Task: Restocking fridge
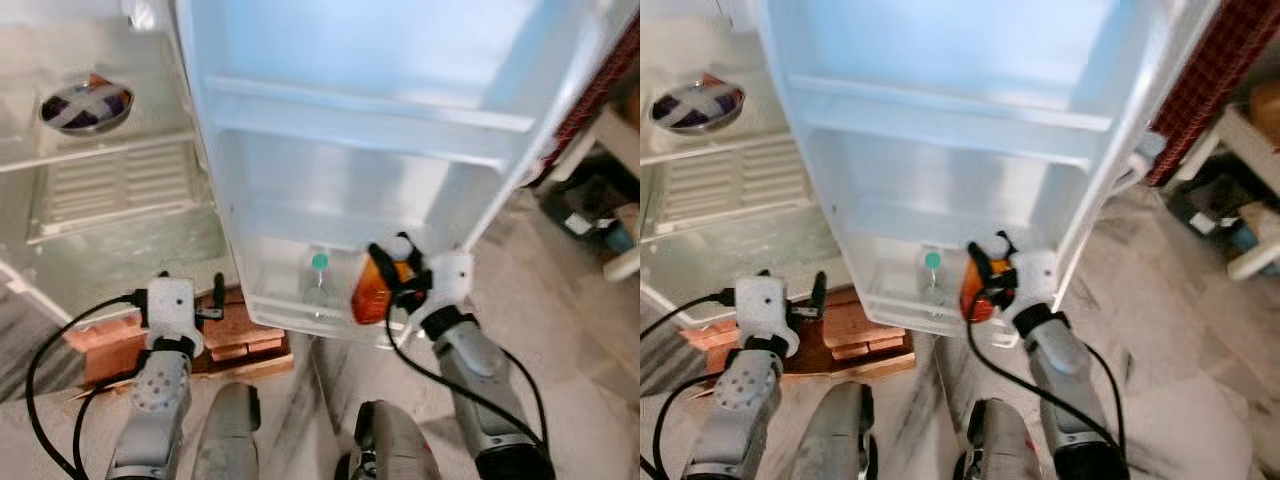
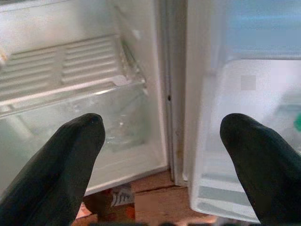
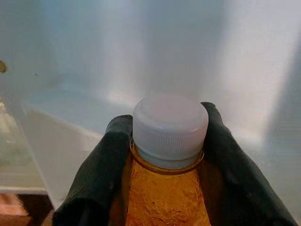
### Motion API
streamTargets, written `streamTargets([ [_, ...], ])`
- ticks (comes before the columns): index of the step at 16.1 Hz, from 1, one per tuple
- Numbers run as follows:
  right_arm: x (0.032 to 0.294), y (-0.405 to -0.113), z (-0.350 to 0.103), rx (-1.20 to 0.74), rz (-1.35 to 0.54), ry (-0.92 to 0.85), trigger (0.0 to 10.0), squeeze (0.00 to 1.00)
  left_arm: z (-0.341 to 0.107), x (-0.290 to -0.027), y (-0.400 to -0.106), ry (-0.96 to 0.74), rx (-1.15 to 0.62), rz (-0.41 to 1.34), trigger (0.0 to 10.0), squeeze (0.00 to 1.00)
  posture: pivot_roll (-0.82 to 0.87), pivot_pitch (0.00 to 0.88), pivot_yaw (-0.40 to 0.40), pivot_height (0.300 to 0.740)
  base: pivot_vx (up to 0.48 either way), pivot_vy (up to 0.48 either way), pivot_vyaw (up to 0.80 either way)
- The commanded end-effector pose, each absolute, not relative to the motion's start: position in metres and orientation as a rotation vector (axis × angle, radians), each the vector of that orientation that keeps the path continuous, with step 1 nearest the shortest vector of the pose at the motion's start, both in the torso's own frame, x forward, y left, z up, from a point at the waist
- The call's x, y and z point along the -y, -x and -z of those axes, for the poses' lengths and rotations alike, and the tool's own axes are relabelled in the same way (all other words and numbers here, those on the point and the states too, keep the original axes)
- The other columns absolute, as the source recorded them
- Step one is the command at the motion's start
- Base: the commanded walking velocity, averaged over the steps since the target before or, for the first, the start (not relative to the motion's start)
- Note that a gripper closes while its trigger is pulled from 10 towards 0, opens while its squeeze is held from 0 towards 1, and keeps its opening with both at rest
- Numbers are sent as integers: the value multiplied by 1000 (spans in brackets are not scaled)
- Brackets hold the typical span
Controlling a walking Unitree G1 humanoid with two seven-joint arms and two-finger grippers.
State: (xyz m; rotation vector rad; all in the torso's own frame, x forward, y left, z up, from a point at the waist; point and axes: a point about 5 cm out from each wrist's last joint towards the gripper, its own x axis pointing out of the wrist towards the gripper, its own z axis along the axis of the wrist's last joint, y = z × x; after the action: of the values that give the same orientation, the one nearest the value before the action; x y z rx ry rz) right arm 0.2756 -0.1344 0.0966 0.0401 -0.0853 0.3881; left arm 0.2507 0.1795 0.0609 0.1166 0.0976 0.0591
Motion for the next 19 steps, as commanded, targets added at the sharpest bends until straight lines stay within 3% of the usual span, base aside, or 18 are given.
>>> streamTargets([
  [1, 132, -276, -99, 100, -389, -47, 10000, 0, -58, -184, -247, -133, -112, -69, 10000, 0, 85, 100, -49, 618, 0, 0, 0],
  [7, 133, -278, -98, 99, -386, -42, 10000, 0, -56, -188, -239, -140, -124, -84, 10000, 0, 95, 113, -56, 533, 0, 0, 0],
  [19, 106, -331, -147, 354, -421, 153, 10000, 0, -64, -186, -227, -203, -113, -57, 10000, 0, 158, 186, -55, 533, 0, 0, 0],
])
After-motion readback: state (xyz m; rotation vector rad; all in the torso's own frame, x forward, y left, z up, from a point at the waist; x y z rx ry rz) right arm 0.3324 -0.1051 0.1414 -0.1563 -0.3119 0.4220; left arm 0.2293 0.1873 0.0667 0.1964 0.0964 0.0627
